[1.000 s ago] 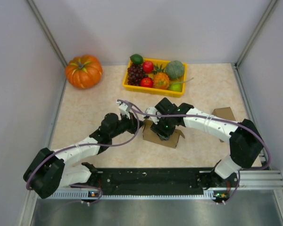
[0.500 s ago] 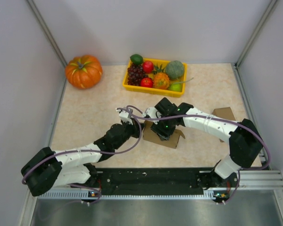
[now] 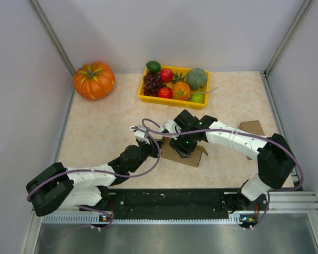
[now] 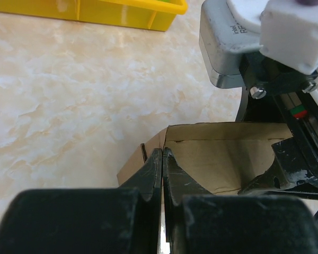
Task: Fold the paper box
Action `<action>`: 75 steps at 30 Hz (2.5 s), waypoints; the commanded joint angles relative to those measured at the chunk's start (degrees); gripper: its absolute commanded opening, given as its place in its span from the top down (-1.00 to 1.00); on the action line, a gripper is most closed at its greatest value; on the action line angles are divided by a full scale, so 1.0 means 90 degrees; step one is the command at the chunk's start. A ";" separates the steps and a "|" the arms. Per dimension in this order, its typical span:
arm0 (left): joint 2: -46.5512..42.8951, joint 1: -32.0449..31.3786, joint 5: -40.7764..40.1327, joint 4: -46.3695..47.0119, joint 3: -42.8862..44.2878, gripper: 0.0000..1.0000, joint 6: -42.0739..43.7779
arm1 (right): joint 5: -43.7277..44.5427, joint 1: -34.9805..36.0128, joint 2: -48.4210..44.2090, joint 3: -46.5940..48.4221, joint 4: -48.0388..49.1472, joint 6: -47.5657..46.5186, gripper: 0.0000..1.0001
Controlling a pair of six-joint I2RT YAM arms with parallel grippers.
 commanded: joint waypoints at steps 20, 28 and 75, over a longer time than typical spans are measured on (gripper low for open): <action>0.0416 -0.0528 -0.0491 -0.0118 -0.0544 1.00 -0.0050 | 0.0278 -0.0319 -0.1222 0.0185 0.0251 0.2246 -0.79; 0.0114 -0.0577 -0.0912 -0.1006 -0.0280 1.00 -0.0344 | 0.0855 -0.0418 -0.2821 -0.0427 -0.1528 0.4613 -0.63; 0.0026 -0.1007 -0.1127 -0.2110 0.0501 1.00 0.0057 | 0.1900 -0.0115 -0.2004 -0.0310 -0.0748 0.3970 1.00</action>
